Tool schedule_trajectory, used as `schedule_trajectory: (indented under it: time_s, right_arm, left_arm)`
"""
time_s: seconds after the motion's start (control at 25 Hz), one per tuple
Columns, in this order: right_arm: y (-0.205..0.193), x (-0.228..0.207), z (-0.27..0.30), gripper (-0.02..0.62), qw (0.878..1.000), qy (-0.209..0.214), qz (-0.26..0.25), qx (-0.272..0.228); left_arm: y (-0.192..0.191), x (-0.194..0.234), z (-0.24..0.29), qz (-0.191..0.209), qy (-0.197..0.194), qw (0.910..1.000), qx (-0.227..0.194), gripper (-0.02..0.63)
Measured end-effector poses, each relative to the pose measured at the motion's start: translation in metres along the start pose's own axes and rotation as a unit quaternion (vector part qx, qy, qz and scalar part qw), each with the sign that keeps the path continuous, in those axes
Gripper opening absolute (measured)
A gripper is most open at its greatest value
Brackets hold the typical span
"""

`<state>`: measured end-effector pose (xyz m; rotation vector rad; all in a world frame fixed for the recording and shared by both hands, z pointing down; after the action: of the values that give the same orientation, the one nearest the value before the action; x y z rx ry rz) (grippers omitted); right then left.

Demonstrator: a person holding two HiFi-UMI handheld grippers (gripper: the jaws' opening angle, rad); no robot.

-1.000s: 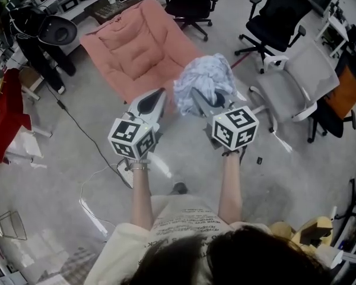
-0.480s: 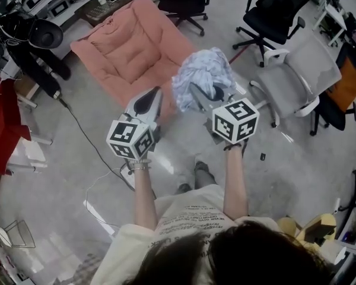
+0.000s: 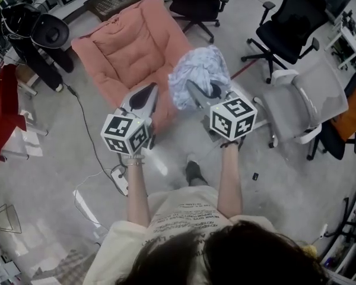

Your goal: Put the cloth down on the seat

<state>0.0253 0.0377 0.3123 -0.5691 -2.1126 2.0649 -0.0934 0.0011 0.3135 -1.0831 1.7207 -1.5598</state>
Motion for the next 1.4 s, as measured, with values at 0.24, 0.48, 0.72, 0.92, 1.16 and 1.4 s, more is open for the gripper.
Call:
schedule_trajectory:
  time_s: [0.24, 0.48, 0.72, 0.92, 1.16, 1.4]
  right_arm:
    - [0.012, -0.064, 0.03, 0.071, 0.999, 0.032, 0.006, 0.008]
    - [0.006, -0.099, 0.056, 0.071, 0.997, 0.064, 0.016, 0.028]
    - [-0.005, -0.118, 0.075, 0.071, 0.995, 0.085, 0.024, 0.039]
    - [-0.012, -0.132, 0.093, 0.071, 0.994, 0.095, 0.034, 0.047]
    - [-0.028, -0.148, 0.122, 0.071, 0.992, 0.099, 0.042, 0.062]
    - [-0.039, -0.17, 0.16, 0.071, 0.991, 0.103, 0.045, 0.072]
  left_arm:
    - [-0.009, 0.009, 0.063, 0.001, 0.029, 0.9996, 0.002, -0.003]
    - [-0.02, 0.018, 0.101, -0.001, 0.058, 0.9982, 0.012, -0.003]
    - [-0.035, 0.028, 0.119, -0.001, 0.08, 0.9965, 0.025, -0.003]
    - [-0.044, 0.041, 0.135, -0.005, 0.089, 0.9954, 0.035, -0.003]
    - [-0.061, 0.068, 0.151, -0.014, 0.096, 0.9941, 0.05, -0.003]
    - [-0.077, 0.105, 0.174, -0.026, 0.103, 0.9927, 0.057, -0.003]
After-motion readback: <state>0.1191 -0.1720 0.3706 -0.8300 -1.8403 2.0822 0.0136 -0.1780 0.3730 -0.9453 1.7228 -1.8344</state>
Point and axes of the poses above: the fingertips, and each gripper's own axes: z forward along the fingers, x to its left, y out of its top, the point moved 2 cm from there along -z, backward along the fingers, and after that the axes turned 12 degrees about -x, right-handed, at the moved point
